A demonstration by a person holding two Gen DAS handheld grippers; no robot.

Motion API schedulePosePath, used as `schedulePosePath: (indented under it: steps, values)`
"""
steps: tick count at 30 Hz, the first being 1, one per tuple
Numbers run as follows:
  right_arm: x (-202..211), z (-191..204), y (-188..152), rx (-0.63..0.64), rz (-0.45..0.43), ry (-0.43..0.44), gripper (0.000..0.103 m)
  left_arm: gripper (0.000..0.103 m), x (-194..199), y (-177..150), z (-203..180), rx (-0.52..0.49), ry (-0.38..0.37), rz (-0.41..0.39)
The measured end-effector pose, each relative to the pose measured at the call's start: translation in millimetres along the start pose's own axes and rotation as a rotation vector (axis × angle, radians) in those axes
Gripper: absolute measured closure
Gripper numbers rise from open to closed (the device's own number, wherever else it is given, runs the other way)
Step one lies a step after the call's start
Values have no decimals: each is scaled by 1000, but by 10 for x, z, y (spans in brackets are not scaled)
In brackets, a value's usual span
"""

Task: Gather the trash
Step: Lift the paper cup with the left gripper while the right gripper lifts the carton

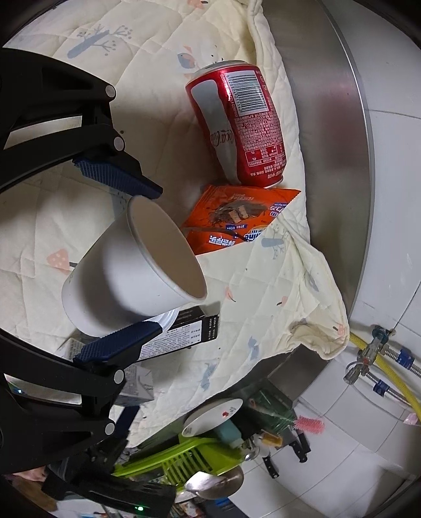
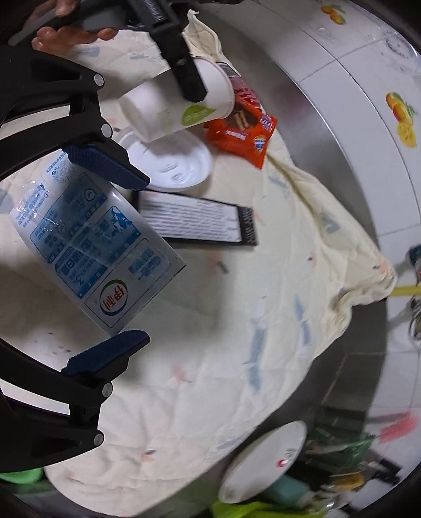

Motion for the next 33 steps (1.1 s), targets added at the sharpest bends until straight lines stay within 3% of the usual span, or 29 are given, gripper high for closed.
schedulePosePath:
  steps: [11, 23, 33]
  values:
    - [94, -147, -159, -191, 10, -10, 13, 27, 49, -59, -60, -21, -18, -9]
    - [314, -200, -227, -294, -45, 23, 11, 27, 124, -135, -51, -37, -32, -13]
    - [170, -196, -299, -531, -8, 71, 11, 27, 202, -187, -40, -39, -52, -25]
Point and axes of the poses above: each gripper's, at about its wrist camera, not at the fingertips, and x roughly against the way its jaws point, z to its left, y to its top, the point moved 5 cm from there along -x, roughly the way its jaws point, and after that the axes turned 11 degrees about -x, right-handed, at the moved point
